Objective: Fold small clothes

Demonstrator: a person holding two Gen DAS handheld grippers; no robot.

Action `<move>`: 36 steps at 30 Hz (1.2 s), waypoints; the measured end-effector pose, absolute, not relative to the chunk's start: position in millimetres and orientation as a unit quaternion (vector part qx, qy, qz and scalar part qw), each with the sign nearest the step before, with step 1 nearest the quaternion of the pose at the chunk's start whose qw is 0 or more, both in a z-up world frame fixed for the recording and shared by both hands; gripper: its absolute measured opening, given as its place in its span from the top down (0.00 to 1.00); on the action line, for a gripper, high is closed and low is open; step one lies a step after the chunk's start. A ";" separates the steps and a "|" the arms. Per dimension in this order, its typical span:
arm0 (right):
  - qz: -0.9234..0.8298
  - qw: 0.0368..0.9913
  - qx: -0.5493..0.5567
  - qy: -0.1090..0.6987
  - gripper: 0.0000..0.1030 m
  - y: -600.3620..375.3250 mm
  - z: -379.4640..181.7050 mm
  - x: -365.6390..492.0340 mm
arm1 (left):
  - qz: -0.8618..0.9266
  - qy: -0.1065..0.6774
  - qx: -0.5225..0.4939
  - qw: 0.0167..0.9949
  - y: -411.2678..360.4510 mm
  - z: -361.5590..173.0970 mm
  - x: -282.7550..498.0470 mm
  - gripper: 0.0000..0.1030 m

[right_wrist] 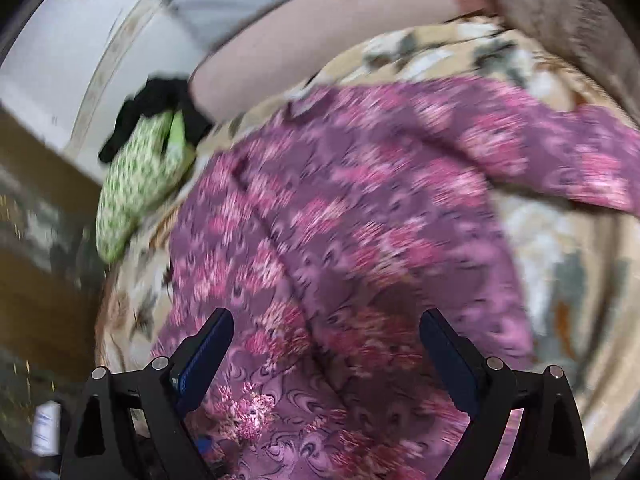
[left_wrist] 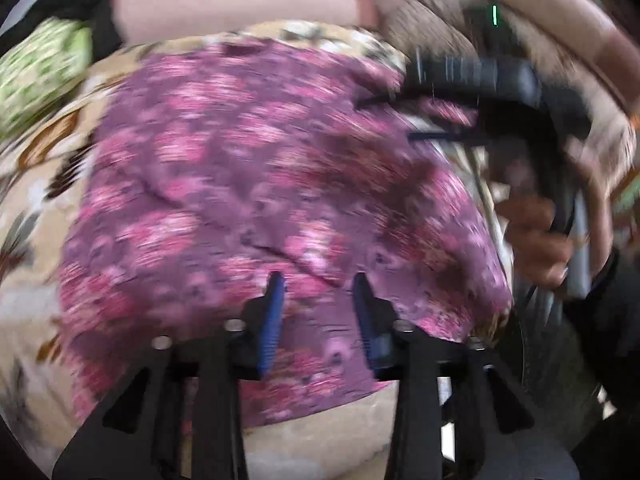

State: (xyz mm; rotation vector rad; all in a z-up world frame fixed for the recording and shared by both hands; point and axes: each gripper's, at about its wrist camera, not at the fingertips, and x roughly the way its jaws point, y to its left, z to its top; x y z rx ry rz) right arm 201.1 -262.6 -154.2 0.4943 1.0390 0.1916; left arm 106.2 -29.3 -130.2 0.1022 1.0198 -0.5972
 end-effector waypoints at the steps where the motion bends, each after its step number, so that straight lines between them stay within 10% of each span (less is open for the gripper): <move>1: 0.087 0.830 0.225 0.502 0.09 -256.5 -161.2 203.8 | -0.268 0.480 0.033 0.835 -18.4 -128.9 109.5 0.50; 6: 0.093 0.813 0.202 0.538 0.29 -230.3 -191.3 190.4 | -0.181 0.507 -0.011 0.843 13.9 -142.9 134.8 0.46; 9: 0.081 0.817 0.161 0.548 0.55 -214.7 -199.8 179.3 | -0.158 0.523 -0.024 0.837 17.4 -159.6 139.4 0.46; 11: 0.074 0.821 0.124 0.552 0.92 -205.6 -193.2 174.6 | -0.148 0.531 -0.024 0.834 15.2 -164.9 137.6 0.46; 26: 0.089 0.831 0.170 0.521 0.87 -227.9 -160.0 122.5 | -0.136 0.518 -0.088 0.840 47.1 -125.3 168.2 0.46; 27: 0.085 0.842 0.164 0.506 0.83 -229.5 -148.7 122.4 | -0.134 0.514 -0.099 0.841 51.6 -119.5 179.6 0.46; 29: 0.081 0.864 0.147 0.475 0.29 -231.6 -122.5 125.9 | -0.129 0.515 -0.121 0.838 58.9 -115.4 203.6 0.45; 30: 0.095 0.874 0.145 0.454 0.20 -232.1 -110.2 129.6 | -0.126 0.517 -0.130 0.836 61.7 -115.6 212.3 0.45; 36: 0.188 0.860 0.159 0.448 0.17 -218.2 -64.8 205.3 | -0.093 0.537 -0.223 0.808 90.6 -134.6 301.5 0.46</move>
